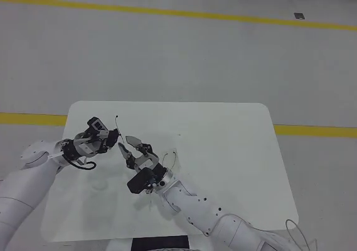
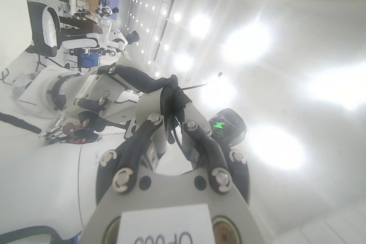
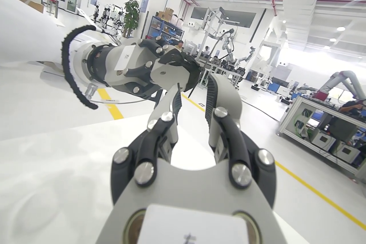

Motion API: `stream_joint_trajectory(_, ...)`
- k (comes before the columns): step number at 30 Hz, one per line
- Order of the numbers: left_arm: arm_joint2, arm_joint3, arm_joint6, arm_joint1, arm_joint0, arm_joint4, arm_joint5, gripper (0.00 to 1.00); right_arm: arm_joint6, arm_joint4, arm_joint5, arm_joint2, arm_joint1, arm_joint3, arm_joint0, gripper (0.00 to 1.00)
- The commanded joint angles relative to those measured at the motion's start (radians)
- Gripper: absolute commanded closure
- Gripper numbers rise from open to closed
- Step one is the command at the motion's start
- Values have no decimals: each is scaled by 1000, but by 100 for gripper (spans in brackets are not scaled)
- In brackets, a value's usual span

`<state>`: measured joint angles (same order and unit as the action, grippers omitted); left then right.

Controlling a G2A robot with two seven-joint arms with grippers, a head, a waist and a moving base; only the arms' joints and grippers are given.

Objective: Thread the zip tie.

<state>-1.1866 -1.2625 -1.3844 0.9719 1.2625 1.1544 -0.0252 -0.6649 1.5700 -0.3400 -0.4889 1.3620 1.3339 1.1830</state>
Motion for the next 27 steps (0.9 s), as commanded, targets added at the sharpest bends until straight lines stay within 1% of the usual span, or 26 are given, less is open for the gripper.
stream_joint_trajectory(1,0,0,0,0,0,0,0,100,0,0,0,0,0,-1,-1,82)
stream_joint_trajectory(6,0,0,0,0,0,0,0,100,-2,0,0,2,1,-2,-3,85)
stream_joint_trajectory(8,0,0,0,0,0,0,0,100,-2,0,0,2,1,-2,-3,90)
stream_joint_trajectory(9,0,0,0,0,0,0,0,100,-2,0,0,2,1,-2,-3,94)
stream_joint_trajectory(11,0,0,0,0,0,0,0,100,-1,0,0,2,1,-2,-4,96)
stream_joint_trajectory(13,0,0,0,0,0,0,0,100,-1,0,0,2,1,-2,-4,100)
stream_joint_trajectory(27,0,0,0,0,0,0,0,100,3,0,0,-4,-2,-7,1,100)
